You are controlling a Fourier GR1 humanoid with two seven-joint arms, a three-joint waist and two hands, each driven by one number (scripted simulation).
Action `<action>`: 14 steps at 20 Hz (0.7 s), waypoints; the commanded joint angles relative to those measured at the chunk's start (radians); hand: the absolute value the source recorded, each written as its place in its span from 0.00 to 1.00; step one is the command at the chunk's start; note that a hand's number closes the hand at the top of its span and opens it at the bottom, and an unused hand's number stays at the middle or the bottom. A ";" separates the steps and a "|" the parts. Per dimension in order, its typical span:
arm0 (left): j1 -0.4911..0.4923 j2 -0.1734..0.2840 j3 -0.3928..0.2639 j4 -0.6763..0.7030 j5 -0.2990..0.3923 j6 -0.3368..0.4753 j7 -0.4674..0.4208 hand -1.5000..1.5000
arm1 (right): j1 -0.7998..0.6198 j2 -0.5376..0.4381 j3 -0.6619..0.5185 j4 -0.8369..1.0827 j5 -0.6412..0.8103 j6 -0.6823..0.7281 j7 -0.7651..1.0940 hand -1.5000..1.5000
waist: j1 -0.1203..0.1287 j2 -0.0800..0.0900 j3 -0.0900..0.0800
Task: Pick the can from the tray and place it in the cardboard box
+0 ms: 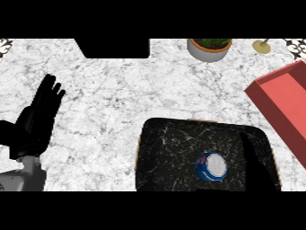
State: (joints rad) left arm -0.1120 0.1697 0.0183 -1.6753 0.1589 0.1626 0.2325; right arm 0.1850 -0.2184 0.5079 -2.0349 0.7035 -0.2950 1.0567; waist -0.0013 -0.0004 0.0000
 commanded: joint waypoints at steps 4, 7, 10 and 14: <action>-0.032 -0.015 0.034 0.058 0.001 -0.024 -0.035 0.50 | -0.049 0.038 -0.087 0.062 -0.051 0.070 0.004 0.00 | 0.000 0.000 0.000; 0.066 -0.036 -0.013 -0.056 -0.027 -0.016 -0.009 0.50 | -0.025 0.110 -0.005 0.138 0.037 0.005 -0.014 0.00 | 0.003 -0.001 0.000; 0.004 -0.014 0.034 0.010 -0.017 -0.037 -0.007 0.50 | -0.012 0.109 -0.028 0.141 0.029 0.030 -0.032 0.00 | 0.000 0.000 0.000; 0.076 -0.049 0.012 -0.036 -0.033 -0.042 -0.050 0.50 | -0.034 0.122 -0.046 0.144 0.042 0.061 -0.028 0.00 | 0.002 0.000 0.000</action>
State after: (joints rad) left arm -0.0852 0.1470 0.0480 -1.6865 0.1431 0.1278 0.2198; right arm 0.1713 -0.1197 0.4721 -1.9327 0.7289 -0.2462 1.0113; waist -0.0008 -0.0006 0.0000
